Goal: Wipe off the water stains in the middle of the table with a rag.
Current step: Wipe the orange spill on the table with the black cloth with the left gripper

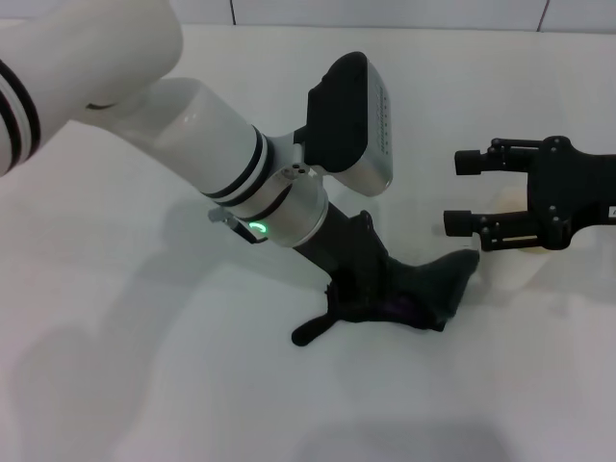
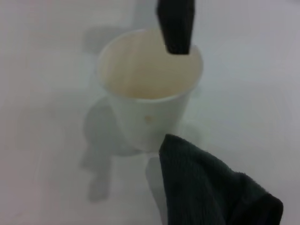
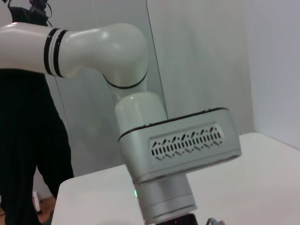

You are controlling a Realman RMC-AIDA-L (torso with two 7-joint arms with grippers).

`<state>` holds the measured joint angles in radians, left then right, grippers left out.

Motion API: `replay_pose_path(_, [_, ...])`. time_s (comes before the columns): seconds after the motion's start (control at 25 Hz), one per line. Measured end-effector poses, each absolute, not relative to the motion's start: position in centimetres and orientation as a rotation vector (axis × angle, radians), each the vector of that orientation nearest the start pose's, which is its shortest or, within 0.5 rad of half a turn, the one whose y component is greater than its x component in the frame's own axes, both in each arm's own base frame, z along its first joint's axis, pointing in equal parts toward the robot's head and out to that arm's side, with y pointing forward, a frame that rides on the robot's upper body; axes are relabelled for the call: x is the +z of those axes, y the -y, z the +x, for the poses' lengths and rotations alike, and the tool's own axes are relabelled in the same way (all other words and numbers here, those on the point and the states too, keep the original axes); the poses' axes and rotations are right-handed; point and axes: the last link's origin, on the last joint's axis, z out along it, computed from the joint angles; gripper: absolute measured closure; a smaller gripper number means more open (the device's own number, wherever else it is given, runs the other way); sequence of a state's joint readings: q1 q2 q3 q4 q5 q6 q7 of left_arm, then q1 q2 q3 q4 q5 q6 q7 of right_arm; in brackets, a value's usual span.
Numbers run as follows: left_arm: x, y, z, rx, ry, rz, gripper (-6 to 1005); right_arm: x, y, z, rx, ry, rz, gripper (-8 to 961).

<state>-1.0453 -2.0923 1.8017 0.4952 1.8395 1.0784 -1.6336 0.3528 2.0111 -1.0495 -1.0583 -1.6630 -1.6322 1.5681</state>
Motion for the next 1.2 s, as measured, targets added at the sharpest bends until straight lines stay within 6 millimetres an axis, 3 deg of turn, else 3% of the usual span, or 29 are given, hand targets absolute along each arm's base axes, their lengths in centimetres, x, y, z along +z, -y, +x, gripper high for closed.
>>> replay_pose_path(0.44, [-13.3, -36.5, -14.7, 0.314, -0.067, -3.161, 890, 4.8, -31.3, 21.9, 0.77, -0.381, -2.804, 153])
replay_pose_path(0.92, [-10.1, -39.9, -16.8, 0.376, -0.002, -3.005, 892, 4.8, -31.3, 21.8, 0.781, -0.383, -2.8, 154])
replay_pose_path(1.2, [-9.9, -40.4, -16.8, 0.43, -0.056, -2.972, 893, 4.8, -31.2, 21.9, 0.782, -0.39, -2.801, 154])
